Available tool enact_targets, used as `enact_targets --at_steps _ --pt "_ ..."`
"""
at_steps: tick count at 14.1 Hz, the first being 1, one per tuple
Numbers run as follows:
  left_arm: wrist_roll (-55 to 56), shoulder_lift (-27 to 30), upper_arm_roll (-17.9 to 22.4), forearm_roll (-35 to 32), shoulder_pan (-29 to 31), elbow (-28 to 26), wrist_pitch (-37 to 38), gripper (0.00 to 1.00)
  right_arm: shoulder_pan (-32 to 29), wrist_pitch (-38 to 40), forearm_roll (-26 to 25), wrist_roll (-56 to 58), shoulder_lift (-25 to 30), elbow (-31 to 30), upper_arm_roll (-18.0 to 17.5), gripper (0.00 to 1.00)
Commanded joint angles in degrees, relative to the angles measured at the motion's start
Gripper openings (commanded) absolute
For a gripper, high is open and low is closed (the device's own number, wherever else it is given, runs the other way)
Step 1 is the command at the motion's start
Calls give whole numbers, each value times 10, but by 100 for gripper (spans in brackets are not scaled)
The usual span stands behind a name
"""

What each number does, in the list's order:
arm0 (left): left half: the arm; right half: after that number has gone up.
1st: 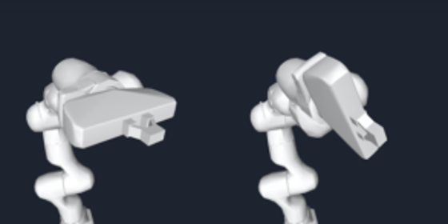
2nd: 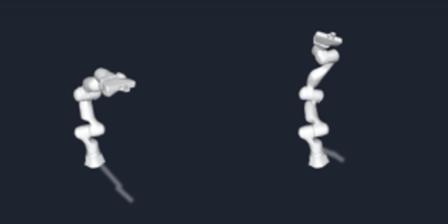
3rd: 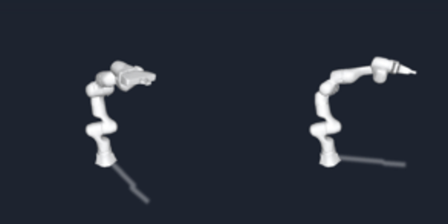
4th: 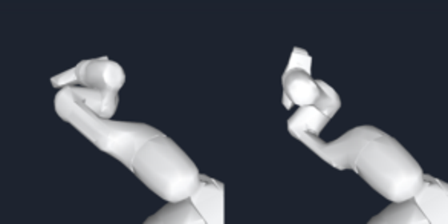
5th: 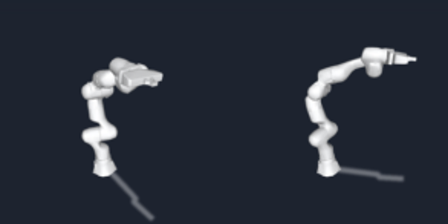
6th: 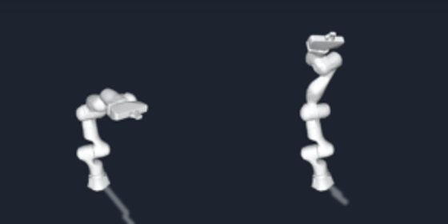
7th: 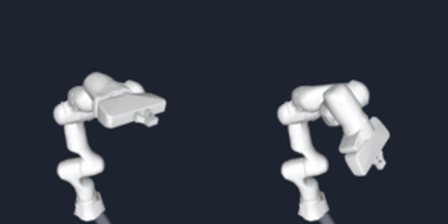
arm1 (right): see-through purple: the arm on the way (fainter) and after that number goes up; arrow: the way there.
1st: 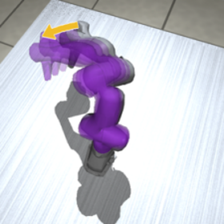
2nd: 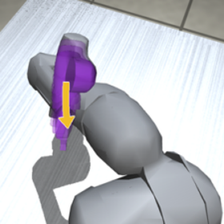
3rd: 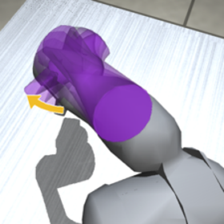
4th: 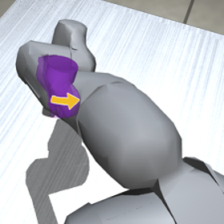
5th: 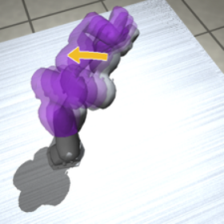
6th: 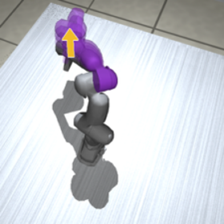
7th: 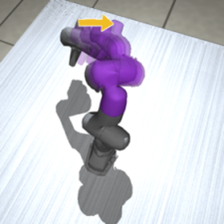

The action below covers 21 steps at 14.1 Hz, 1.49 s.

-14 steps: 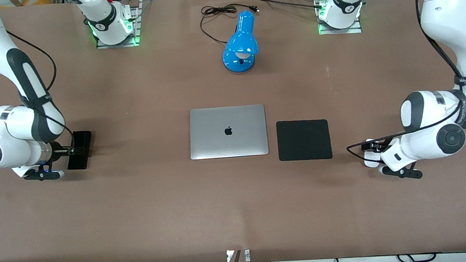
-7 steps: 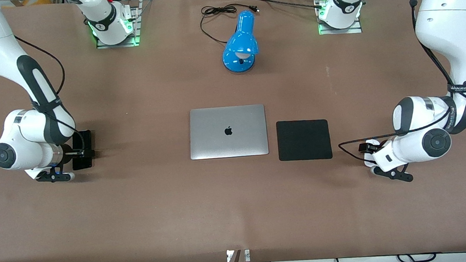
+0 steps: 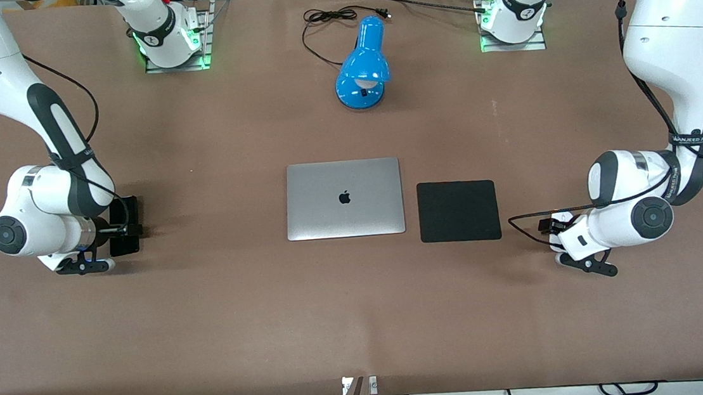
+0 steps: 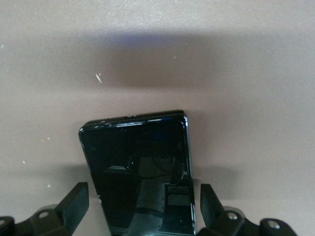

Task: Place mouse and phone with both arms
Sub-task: 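Lower and close the right gripper on the phone while the left grasps the mouse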

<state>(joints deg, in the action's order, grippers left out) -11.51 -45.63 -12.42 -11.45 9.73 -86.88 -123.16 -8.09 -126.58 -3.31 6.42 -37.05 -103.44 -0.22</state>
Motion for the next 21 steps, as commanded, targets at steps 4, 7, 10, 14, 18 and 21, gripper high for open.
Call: enact_targets --at_steps 4,7,10,14,18,21 --pt "-9 -11 -2 -15 4 15 1 100 8 1 -28 16 -6 4 -1 100" --pt "-9 -16 -2 -15 5 15 0 100 8 1 -28 10 -10 4 -1 100" --pt "-8 -17 -2 -14 5 15 0 100 6 2 -28 13 -11 4 -1 100" --pt "-8 -17 -2 -11 7 15 1 74 4 4 -28 38 -11 5 -1 45" --pt "10 -15 -2 -4 4 22 12 44 6 15 -27 46 -4 10 -3 26" --pt "97 -1 -5 1 -26 30 80 41 18 122 -16 18 39 48 -33 24"
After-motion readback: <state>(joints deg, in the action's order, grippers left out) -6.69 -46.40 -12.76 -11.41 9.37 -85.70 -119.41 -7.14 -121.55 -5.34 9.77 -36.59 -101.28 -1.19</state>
